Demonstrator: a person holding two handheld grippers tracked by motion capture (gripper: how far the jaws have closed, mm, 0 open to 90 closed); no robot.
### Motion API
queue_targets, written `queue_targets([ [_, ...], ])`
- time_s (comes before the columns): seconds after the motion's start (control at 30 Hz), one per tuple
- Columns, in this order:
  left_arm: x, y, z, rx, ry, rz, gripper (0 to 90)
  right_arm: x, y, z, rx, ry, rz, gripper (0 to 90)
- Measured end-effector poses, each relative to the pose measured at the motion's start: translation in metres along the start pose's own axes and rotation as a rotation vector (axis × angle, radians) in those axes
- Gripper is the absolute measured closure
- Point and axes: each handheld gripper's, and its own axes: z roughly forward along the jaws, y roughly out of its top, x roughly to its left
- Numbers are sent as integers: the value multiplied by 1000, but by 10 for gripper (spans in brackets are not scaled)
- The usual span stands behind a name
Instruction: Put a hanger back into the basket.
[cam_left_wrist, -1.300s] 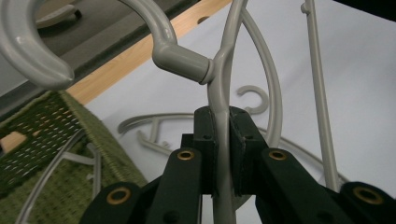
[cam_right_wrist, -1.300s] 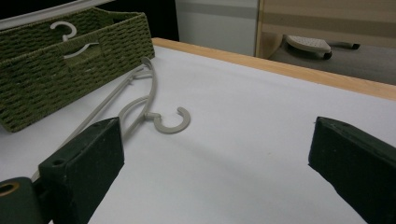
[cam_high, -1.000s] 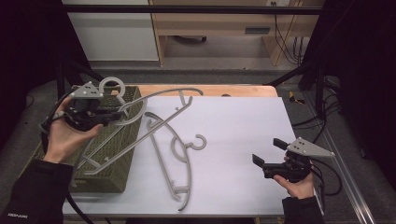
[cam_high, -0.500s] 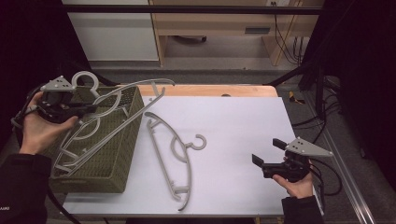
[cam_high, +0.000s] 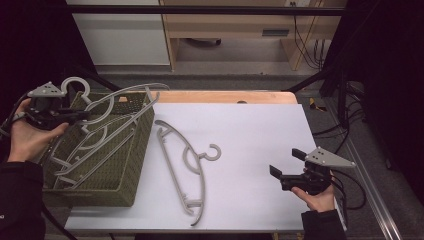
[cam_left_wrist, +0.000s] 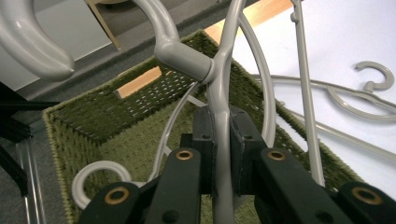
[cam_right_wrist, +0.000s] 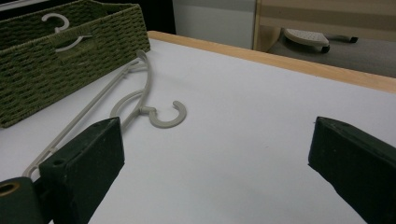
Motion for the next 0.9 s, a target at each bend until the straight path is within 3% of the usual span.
queue_targets([
  [0.2,16,-9,2,-2,18,-33,825,0,0,1,2,-1,1,39],
  [0.33,25,-16,5,19,32,-22,825,-1,0,1,5,-4,0,40],
  [0.5,35,-27,9,25,39,-40,824,-1,0,0,3,-9,0,40],
  [0.9,50,-46,14,30,67,-81,824,-1,-1,3,15,-10,-6,40],
])
